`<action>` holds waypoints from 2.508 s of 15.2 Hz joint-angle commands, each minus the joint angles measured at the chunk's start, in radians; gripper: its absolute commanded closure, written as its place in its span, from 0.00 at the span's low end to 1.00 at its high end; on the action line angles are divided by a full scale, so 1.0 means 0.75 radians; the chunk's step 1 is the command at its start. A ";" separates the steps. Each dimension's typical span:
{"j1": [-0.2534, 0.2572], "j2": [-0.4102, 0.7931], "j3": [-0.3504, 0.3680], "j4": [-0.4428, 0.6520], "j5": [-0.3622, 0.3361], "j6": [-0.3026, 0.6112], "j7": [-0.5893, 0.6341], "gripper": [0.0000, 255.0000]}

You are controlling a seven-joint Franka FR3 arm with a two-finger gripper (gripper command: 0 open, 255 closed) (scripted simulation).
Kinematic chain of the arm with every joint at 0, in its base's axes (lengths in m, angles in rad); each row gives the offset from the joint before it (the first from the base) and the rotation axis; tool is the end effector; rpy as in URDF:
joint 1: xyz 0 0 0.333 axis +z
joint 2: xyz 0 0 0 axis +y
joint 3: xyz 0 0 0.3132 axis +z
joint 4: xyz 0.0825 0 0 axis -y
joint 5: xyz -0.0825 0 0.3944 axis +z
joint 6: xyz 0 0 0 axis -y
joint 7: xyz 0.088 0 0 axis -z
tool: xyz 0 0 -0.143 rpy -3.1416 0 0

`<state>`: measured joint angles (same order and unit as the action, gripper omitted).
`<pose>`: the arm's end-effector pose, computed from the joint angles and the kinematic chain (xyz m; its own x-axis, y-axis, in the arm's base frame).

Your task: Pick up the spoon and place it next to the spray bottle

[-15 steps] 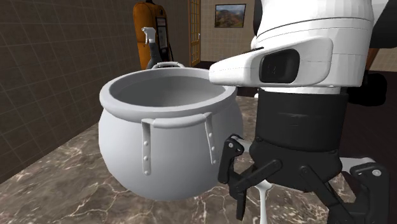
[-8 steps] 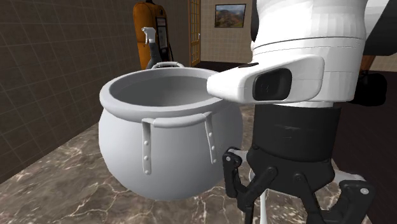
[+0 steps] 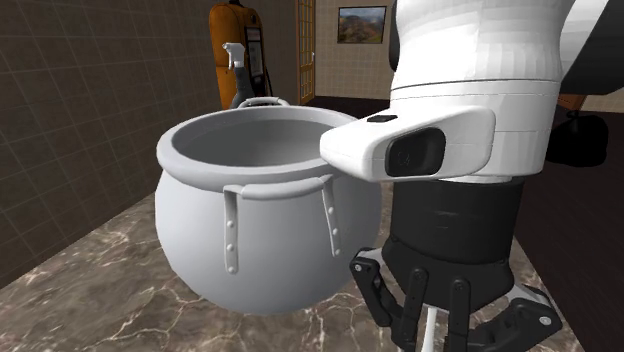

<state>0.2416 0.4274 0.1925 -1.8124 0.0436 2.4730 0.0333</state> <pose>0.6240 0.2812 0.2901 0.9211 0.3142 0.2299 0.3474 -0.9298 -0.1212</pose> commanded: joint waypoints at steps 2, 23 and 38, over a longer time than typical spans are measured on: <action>-0.016 -0.037 0.001 -0.036 0.011 -0.011 -0.011 1.00; -0.026 -0.190 0.010 0.136 0.025 -0.334 0.007 1.00; -0.026 -0.231 0.012 0.350 0.022 -0.588 0.026 1.00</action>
<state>0.2222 0.2550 0.2013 -1.5628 0.0606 2.0461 0.0526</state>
